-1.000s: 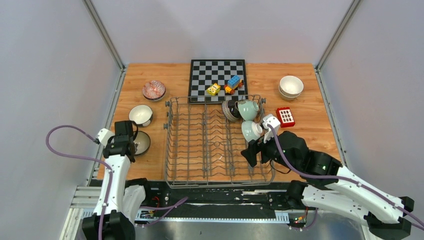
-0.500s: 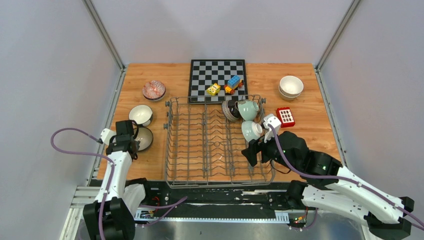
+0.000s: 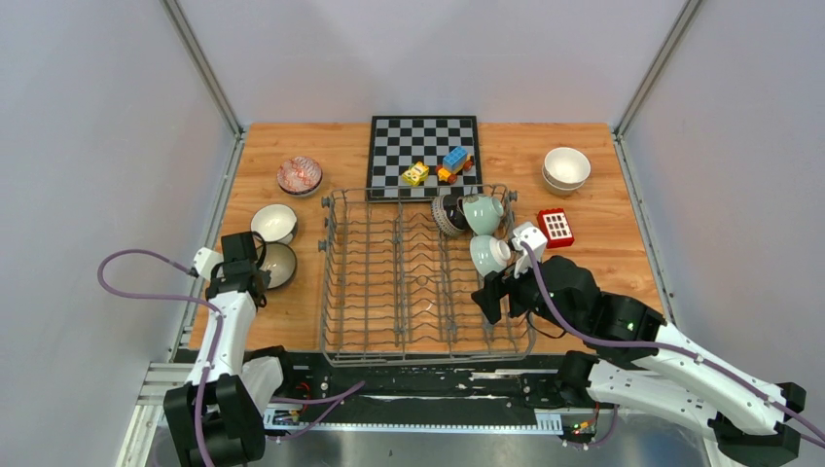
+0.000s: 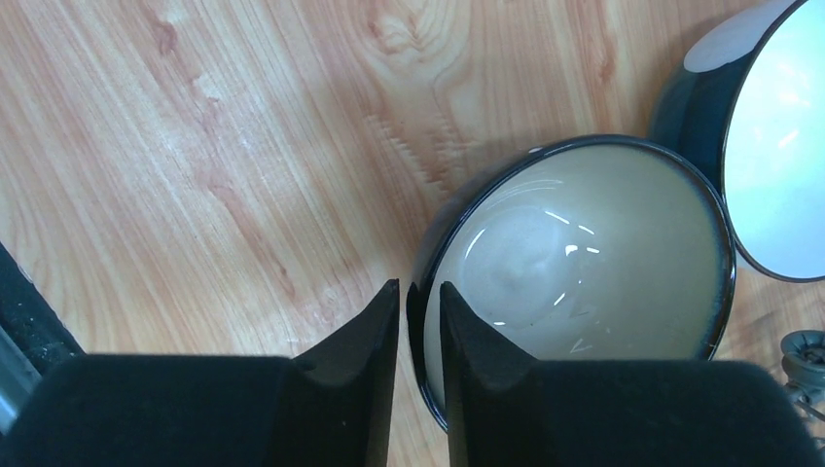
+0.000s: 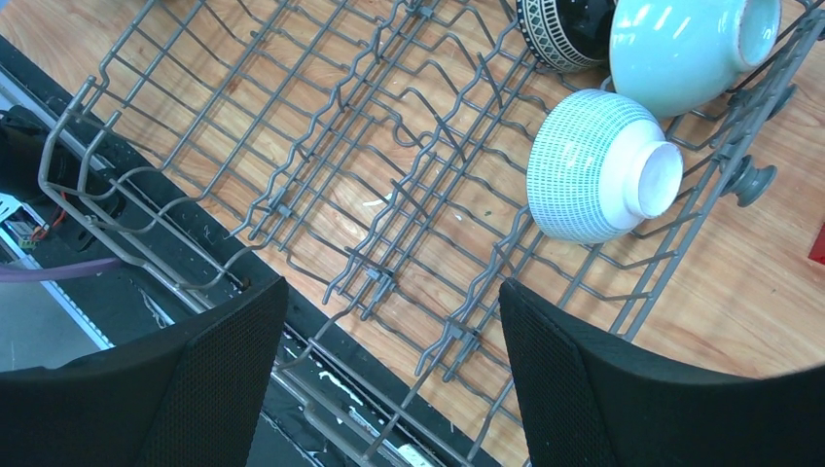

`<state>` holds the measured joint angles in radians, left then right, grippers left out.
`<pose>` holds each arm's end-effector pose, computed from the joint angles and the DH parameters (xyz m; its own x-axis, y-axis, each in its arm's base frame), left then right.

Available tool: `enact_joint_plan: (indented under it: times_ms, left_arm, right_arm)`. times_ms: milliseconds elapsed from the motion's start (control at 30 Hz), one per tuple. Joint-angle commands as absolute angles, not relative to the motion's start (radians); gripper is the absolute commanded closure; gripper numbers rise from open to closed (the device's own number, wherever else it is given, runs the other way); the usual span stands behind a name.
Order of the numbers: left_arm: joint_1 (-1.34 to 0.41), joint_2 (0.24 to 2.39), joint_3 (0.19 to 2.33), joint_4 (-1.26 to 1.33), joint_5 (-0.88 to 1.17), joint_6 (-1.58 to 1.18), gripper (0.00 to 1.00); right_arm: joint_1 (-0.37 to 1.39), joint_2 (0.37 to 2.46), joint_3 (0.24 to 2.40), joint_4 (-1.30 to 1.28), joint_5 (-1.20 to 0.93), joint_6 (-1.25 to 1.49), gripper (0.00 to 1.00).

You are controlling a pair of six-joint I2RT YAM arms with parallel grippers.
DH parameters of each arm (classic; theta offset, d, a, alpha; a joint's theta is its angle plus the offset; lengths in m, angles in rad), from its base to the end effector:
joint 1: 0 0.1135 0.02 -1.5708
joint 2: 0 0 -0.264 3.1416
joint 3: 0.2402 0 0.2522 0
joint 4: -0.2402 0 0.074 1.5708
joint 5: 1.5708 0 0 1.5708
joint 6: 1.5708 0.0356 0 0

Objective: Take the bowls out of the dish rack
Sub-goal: Place the bowl at the center of the board.

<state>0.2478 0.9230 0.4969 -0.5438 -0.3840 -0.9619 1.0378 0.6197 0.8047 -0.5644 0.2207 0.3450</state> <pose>0.1606 0.0544 0.1891 -0.1024 -0.8104 -0.5769 -0.9034 0.3185 -0.2870 0.0757 0.1130 0.3306 -0.4264 -0.0733 -0.9016 -0.6300 0.7393 0.2379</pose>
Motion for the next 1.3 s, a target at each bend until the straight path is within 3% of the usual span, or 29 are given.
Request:
enact_joint_plan:
  times_ms: [0,133,600,867,1000,1267]
  left_arm:
    - [0.259,0.923,0.495,-0.524,-0.379,-0.949,0.75]
    - [0.259,0.911,0.488,-0.534,-0.379,-0.941,0.67]
    - [0.259,0.784,0.630,-0.684,-0.362,-0.851,0.23]
    - [0.222,0.709,0.838,-0.769,-0.246,-0.753,0.20]
    - [0.074,0.725,0.920,-0.708,-0.151,-0.672,0.20]
    - [-0.512,0.857,1.062,-0.589,-0.242,-0.542,0.19]
  right_arm:
    - [1.028,0.623,0.824,-0.592,0.248,0.357,0.17]
    - [1.028,0.629,0.831,-0.595,0.250,0.357,0.17]
    - [1.028,0.643,0.865,-0.616,0.261,0.340,0.16]
    - [1.028,0.699,0.948,-0.647,0.295,0.284,0.16]
    - [1.028,0.751,1.006,-0.669,0.373,0.263,0.16]
    - [1.024,0.867,1.074,-0.666,0.546,0.261,0.16]
